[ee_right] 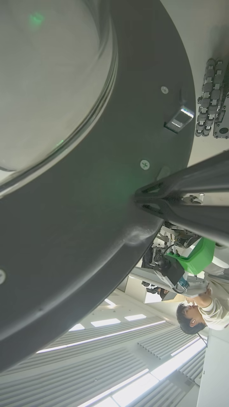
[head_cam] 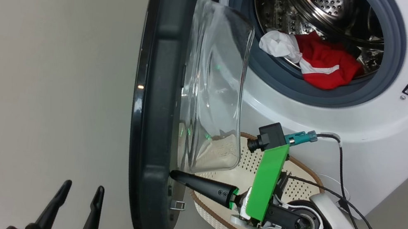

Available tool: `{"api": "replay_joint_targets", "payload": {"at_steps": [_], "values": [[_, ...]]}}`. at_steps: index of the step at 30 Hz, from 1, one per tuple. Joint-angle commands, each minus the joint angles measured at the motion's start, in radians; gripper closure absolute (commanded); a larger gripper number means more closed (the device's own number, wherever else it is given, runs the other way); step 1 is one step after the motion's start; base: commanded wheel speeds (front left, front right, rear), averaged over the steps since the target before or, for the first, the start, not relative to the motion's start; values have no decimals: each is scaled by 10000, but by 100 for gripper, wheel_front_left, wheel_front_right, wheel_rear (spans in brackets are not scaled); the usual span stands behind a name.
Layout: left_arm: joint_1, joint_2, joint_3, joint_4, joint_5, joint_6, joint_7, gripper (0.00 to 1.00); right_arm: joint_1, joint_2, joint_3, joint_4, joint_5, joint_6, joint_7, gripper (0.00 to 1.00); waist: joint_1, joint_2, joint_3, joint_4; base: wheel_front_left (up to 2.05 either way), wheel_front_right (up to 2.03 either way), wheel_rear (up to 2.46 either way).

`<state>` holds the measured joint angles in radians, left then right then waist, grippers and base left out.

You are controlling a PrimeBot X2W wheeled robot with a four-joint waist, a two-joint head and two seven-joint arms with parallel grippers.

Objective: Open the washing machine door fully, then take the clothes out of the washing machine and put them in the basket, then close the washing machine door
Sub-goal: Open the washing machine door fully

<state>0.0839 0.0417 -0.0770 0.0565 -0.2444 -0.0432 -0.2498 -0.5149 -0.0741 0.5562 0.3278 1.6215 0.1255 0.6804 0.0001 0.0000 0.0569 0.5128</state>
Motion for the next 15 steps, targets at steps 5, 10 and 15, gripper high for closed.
{"api": "replay_joint_targets", "payload": {"at_steps": [5,10,15], "values": [[-138,85,419,-149,103,-18,-120,0,104,185,-226,-111,-146,52,-409,0,0,0,-71,-263,0,0,0],[-199,85,476,-17,104,-114,-120,0,440,8,-477,-10,-292,52,-812,0,0,0,-102,-443,0,0,0],[-261,85,568,71,153,-174,-120,0,903,-313,-804,167,-576,52,-1481,0,0,0,-118,-655,0,0,0]]}}
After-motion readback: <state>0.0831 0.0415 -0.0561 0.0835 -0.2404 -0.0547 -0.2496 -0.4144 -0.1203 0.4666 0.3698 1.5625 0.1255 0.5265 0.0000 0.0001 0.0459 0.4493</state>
